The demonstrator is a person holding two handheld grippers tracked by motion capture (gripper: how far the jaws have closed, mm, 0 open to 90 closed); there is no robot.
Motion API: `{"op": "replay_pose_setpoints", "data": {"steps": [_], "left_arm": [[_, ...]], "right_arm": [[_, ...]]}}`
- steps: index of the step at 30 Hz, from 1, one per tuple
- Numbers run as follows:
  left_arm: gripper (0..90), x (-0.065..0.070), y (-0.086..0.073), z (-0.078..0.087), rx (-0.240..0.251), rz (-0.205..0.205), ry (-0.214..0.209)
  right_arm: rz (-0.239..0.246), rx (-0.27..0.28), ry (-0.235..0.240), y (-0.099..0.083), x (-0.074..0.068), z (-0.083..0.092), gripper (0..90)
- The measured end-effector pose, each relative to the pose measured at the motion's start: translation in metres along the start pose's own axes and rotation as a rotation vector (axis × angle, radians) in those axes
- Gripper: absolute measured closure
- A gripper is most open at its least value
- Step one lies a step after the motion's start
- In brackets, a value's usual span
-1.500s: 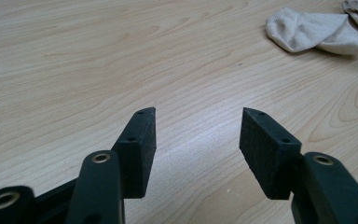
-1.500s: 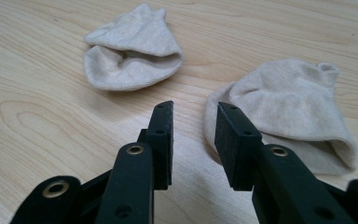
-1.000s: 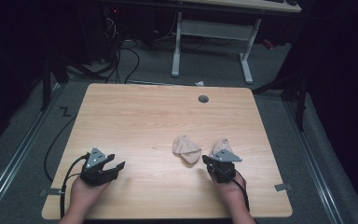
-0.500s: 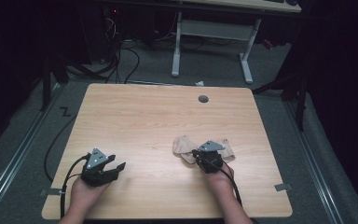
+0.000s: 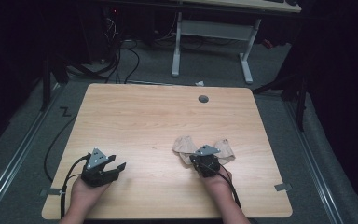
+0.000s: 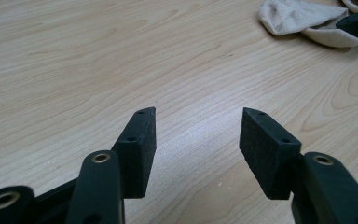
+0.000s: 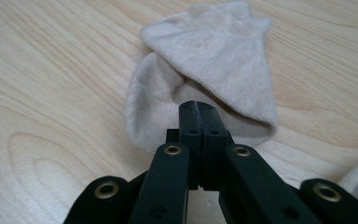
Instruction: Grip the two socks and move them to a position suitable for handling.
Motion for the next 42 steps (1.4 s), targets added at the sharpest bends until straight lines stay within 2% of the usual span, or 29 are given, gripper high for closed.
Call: {"op": "replay_pose_setpoints", "data": {"steps": [7, 10, 11, 12, 13, 14, 19, 24, 26, 27, 28, 30, 33, 35, 37, 38, 40, 41, 42], "left_arm": [[46.3, 0.002, 0.0, -0.001, -0.001, -0.006, -0.004], [46.3, 0.003, 0.0, -0.001, -0.004, -0.009, -0.005], [46.3, 0.003, 0.0, -0.001, -0.002, -0.01, -0.008], [46.3, 0.003, 0.0, -0.001, -0.002, -0.01, -0.008], [46.3, 0.005, 0.001, -0.001, -0.001, -0.01, -0.01], [46.3, 0.005, 0.001, -0.001, -0.001, -0.01, -0.01], [46.2, 0.008, 0.0, -0.002, -0.007, -0.02, -0.016], [46.2, 0.008, 0.0, -0.002, -0.008, -0.022, -0.015], [46.2, 0.008, 0.0, -0.002, -0.008, -0.022, -0.016], [46.2, 0.008, 0.0, -0.002, -0.007, -0.021, -0.016], [46.2, 0.008, 0.0, -0.002, -0.007, -0.022, -0.016], [46.2, 0.008, 0.0, -0.002, -0.009, -0.027, -0.017], [46.2, 0.011, 0.001, -0.003, -0.012, -0.033, -0.022], [46.2, 0.014, 0.001, -0.004, -0.013, -0.038, -0.026], [46.2, 0.018, 0.002, -0.005, -0.015, -0.053, -0.031], [46.2, 0.018, 0.002, -0.005, -0.015, -0.053, -0.031], [46.2, 0.022, 0.003, -0.006, -0.016, -0.058, -0.039], [46.2, 0.025, 0.003, -0.006, -0.017, -0.062, -0.047], [46.2, 0.026, 0.003, -0.007, -0.02, -0.068, -0.051]], "right_arm": [[0.045, 0.002, 0.04, -0.001, -0.019, 0.004, 90.0], [0.07, 0.003, 0.067, -0.001, -0.032, 0.006, 89.9], [0.095, 0.004, 0.083, -0.001, -0.04, 0.007, 89.9], [0.095, 0.004, 0.083, -0.001, -0.04, 0.007, 89.9], [0.116, 0.006, 0.096, -0.001, -0.048, 0.008, 89.9], [0.116, 0.006, 0.096, -0.001, -0.048, 0.008, 89.9], [0.165, 0.012, 0.137, 0.001, -0.07, 0.009, 89.9], [0.179, 0.015, 0.162, 0.002, -0.079, 0.012, 89.9], [0.165, 0.056, 0.146, 0.008, -0.076, 0.019, 89.9], [0.121, 0.107, 0.123, 0.015, -0.065, 0.027, 89.9], [0.121, 0.107, 0.123, 0.015, -0.065, 0.027, 89.9], [0.082, 0.126, 0.076, 0.017, -0.049, 0.031, 89.9], [0.039, 0.104, 0.048, 0.012, -0.034, 0.027, 90.0], [0.037, 0.073, 0.037, 0.008, -0.03, 0.022, 89.9], [0.049, 0.041, 0.044, 0.005, -0.032, 0.014, 89.9], [0.049, 0.041, 0.044, 0.005, -0.032, 0.014, 89.9], [0.062, 0.025, 0.058, 0.003, -0.037, 0.01, 89.9], [0.093, 0.014, 0.071, 0.001, -0.045, 0.007, 90.0], [0.093, 0.014, 0.071, 0.001, -0.045, 0.007, 90.0]]}}
Point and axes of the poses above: each handheld gripper's, and its own axes: z roughly backward along the jaws, y roughly out of its top, x roughly to its right, the point moved 5 cm from there along -z, roughly forward along the jaws, and after that the axes turned 3 degrees about -y, right-handed, at the moved point
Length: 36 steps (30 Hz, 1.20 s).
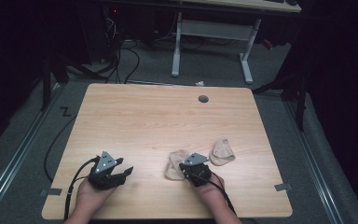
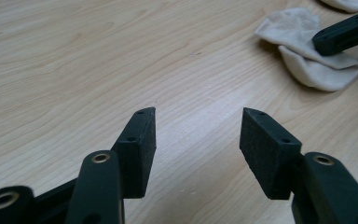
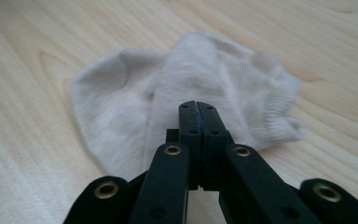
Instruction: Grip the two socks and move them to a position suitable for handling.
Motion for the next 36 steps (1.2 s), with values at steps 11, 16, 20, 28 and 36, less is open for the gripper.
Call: {"op": "replay_pose_setpoints", "data": {"steps": [11, 16, 20, 28, 36], "left_arm": [[47.0, 0.04, 0.005, -0.016, -0.026, -0.059, -0.1], [50.7, 0.051, 0.006, -0.027, -0.051, -0.061, -0.121], [60.3, 0.052, 0.004, -0.034, -0.081, -0.055, -0.128], [84.8, 0.058, -0.004, -0.044, -0.146, -0.049, -0.136], [87.5, 0.067, -0.002, -0.042, -0.14, -0.065, -0.149]], "right_arm": [[0.111, 0.019, 0.1, 0.007, -0.039, -0.002, 89.9], [0.138, 0.028, 0.13, 0.009, -0.051, -0.002, 90.0], [0.143, 0.027, 0.135, 0.009, -0.053, -0.002, 89.9], [0.144, 0.026, 0.126, 0.009, -0.051, -0.002, 89.8], [0.073, 0.084, 0.111, 0.027, -0.049, 0.004, 79.3]]}}
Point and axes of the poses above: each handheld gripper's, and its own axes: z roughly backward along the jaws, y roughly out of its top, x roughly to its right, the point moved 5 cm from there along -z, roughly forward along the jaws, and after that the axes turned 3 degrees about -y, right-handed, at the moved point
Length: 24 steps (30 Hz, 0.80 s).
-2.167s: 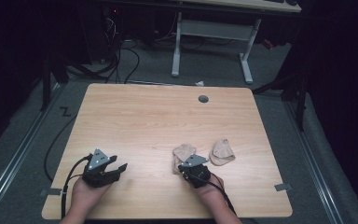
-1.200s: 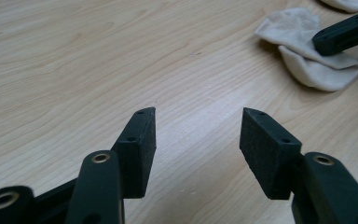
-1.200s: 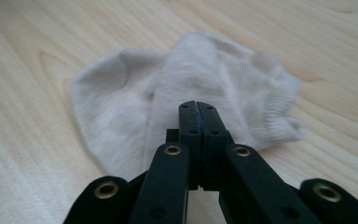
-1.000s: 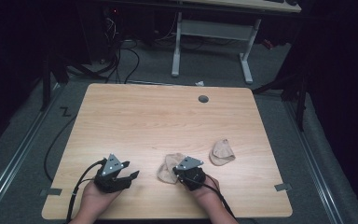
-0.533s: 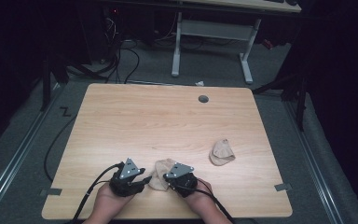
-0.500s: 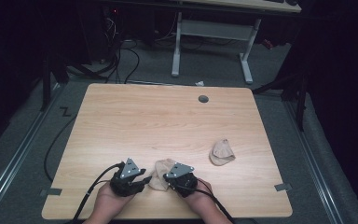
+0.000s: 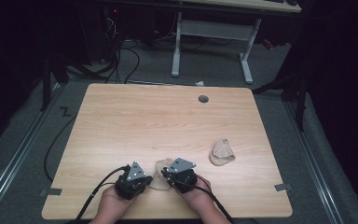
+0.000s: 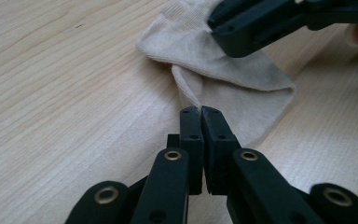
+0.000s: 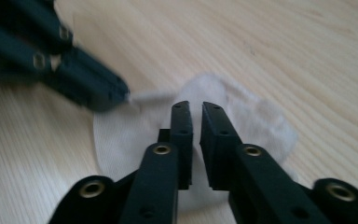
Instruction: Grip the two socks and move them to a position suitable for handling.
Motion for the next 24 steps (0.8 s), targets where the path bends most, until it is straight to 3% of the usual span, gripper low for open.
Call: {"op": "replay_pose_setpoints", "data": {"steps": [3, 5, 8, 10, 11, 12, 13, 18, 24], "left_arm": [[87.4, 0.003, 0.001, 0.0, 0.007, 0.003, -0.003], [87.4, 0.004, 0.0, 0.0, 0.006, 0.002, 0.004], [87.6, 0.002, -0.001, 0.0, 0.002, 0.006, 0.013], [87.9, 0.002, -0.001, 0.0, 0.002, 0.008, 0.014], [87.9, 0.002, 0.0, 0.0, 0.003, 0.007, 0.018], [88.0, 0.002, 0.0, 0.0, 0.003, 0.007, 0.018], [88.0, 0.002, 0.0, 0.0, 0.001, 0.004, 0.021], [88.1, -0.001, 0.0, 0.002, 0.01, 0.009, 0.037], [88.2, -0.012, -0.001, 0.009, 0.027, 0.038, 0.066]], "right_arm": [[-0.029, 0.005, -0.018, 0.007, -0.005, -0.009, 63.6], [-0.03, -0.004, -0.016, 0.007, -0.007, -0.012, 62.6], [0.015, -0.053, -0.065, 0.003, -0.009, -0.018, 62.1], [0.012, -0.064, -0.076, 0.001, -0.007, -0.019, 65.3], [0.009, -0.072, -0.077, -0.001, -0.004, -0.019, 74.4], [0.009, -0.072, -0.077, -0.001, -0.004, -0.019, 74.4], [0.004, -0.068, -0.08, -0.002, -0.003, -0.017, 83.7], [0.0, -0.032, -0.104, 0.001, 0.002, -0.009, 87.4], [-0.041, 0.009, -0.128, -0.008, 0.014, 0.013, 87.3]]}}
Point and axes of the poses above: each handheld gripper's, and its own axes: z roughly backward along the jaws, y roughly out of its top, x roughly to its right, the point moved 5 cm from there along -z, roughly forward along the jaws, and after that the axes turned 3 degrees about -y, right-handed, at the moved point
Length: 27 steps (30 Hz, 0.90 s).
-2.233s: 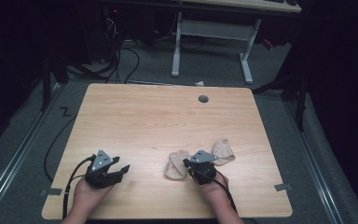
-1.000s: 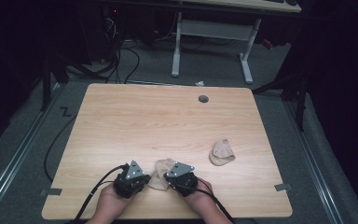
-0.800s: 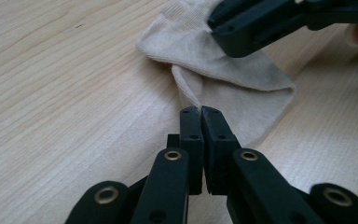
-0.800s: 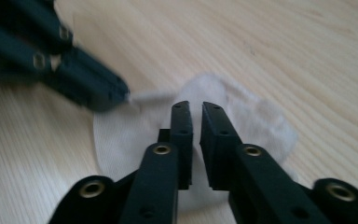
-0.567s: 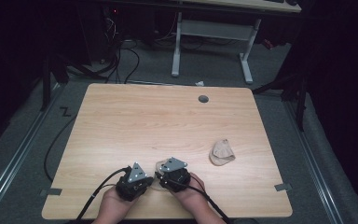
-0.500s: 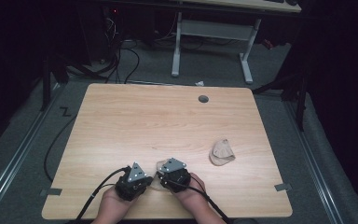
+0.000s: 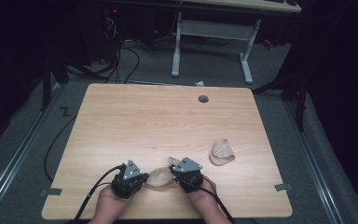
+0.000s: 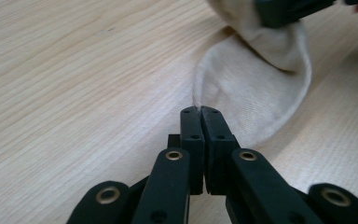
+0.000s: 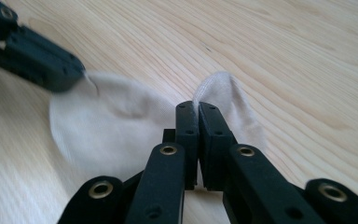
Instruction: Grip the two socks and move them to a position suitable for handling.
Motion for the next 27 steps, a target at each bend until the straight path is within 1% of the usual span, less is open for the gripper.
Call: {"op": "replay_pose_setpoints", "data": {"steps": [1, 2, 3, 4, 6, 7, 8, 9, 10, 11, 12, 13, 14, 15, 16, 17, 18, 19, 20, 21, 22, 23, 24, 25, 27], "left_arm": [[88.2, -0.001, 0.0, 0.001, 0.005, 0.014, 0.001], [88.2, -0.003, 0.0, 0.002, 0.007, 0.007, 0.008], [88.2, -0.003, -0.001, 0.003, 0.006, 0.008, 0.008], [88.2, -0.004, -0.001, 0.004, 0.009, 0.007, 0.011], [88.2, -0.003, -0.002, 0.004, 0.006, 0.002, 0.009], [88.1, -0.002, -0.004, 0.005, -0.013, -0.011, 0.002], [88.1, -0.002, -0.004, 0.005, -0.013, -0.011, 0.002], [88.0, -0.001, -0.004, 0.005, -0.008, -0.009, 0.007], [88.0, 0.0, -0.005, 0.006, -0.013, -0.016, 0.013], [87.8, 0.0, -0.006, 0.007, -0.017, -0.019, 0.018], [87.6, 0.0, -0.007, 0.008, -0.015, -0.016, 0.017], [86.9, -0.001, -0.007, 0.009, -0.012, -0.011, 0.016], [85.3, -0.001, -0.006, 0.011, -0.005, -0.009, 0.017], [77.7, -0.002, -0.004, 0.015, 0.021, -0.012, 0.03], [74.7, -0.002, -0.004, 0.015, 0.021, -0.012, 0.03], [72.3, -0.002, 0.001, 0.017, 0.048, -0.02, 0.04], [70.4, -0.002, 0.001, 0.017, 0.048, -0.02, 0.04], [70.4, -0.001, 0.004, 0.016, 0.063, -0.027, 0.046], [70.1, 0.0, 0.006, 0.014, 0.063, -0.04, 0.042], [70.9, 0.002, 0.007, 0.012, 0.058, -0.052, 0.04], [70.9, 0.004, 0.007, 0.007, 0.049, -0.068, 0.038], [74.8, 0.005, 0.007, 0.0, 0.021, -0.091, 0.043], [76.9, 0.005, 0.007, 0.0, 0.021, -0.091, 0.043], [76.9, 0.002, 0.005, -0.003, 0.004, -0.09, 0.046], [79.9, -0.003, 0.002, -0.006, -0.012, -0.076, 0.057]], "right_arm": [[-0.008, 0.0, -0.001, -0.003, 0.002, 0.003, 87.3], [-0.015, -0.002, -0.003, -0.006, 0.005, 0.007, 87.2], [-0.044, -0.006, 0.0, -0.012, 0.01, 0.013, 86.8], [-0.044, -0.006, 0.0, -0.012, 0.01, 0.013, 86.8], [-0.053, -0.015, -0.006, -0.02, 0.014, 0.018, 86.5], [-0.07, -0.012, -0.011, -0.024, 0.017, 0.024, 85.3], [-0.07, -0.012, -0.011, -0.024, 0.017, 0.024, 85.3], [-0.074, -0.001, -0.033, -0.026, 0.021, 0.029, 83.6], [-0.074, -0.001, -0.033, -0.026, 0.021, 0.029, 83.6], [-0.081, 0.008, -0.045, -0.026, 0.023, 0.032, 83.0], [-0.09, 0.026, -0.064, -0.025, 0.027, 0.037, 81.7], [-0.093, 0.039, -0.072, -0.023, 0.028, 0.039, 81.2], [-0.098, 0.051, -0.078, -0.021, 0.03, 0.04, 80.8], [-0.1, 0.064, -0.075, -0.016, 0.032, 0.039, 79.9], [-0.1, 0.064, -0.075, -0.016, 0.032, 0.039, 79.9], [-0.075, 0.054, -0.074, -0.012, 0.032, 0.032, 79.6], [-0.075, 0.054, -0.074, -0.012, 0.032, 0.032, 79.6], [-0.069, 0.038, -0.07, -0.011, 0.032, 0.026, 79.7], [-0.065, 0.019, -0.064, -0.011, 0.034, 0.018, 79.9], [-0.061, -0.025, -0.049, -0.013, 0.035, 0.005, 80.5], [-0.061, -0.025, -0.049, -0.013, 0.035, 0.005, 80.5], [-0.047, -0.072, -0.04, -0.018, 0.036, -0.005, 82.8], [-0.047, -0.072, -0.04, -0.018, 0.036, -0.005, 82.8], [-0.046, -0.087, -0.031, -0.02, 0.035, -0.007, 83.8], [-0.041, -0.108, -0.02, -0.024, 0.033, -0.009, 85.6]]}}
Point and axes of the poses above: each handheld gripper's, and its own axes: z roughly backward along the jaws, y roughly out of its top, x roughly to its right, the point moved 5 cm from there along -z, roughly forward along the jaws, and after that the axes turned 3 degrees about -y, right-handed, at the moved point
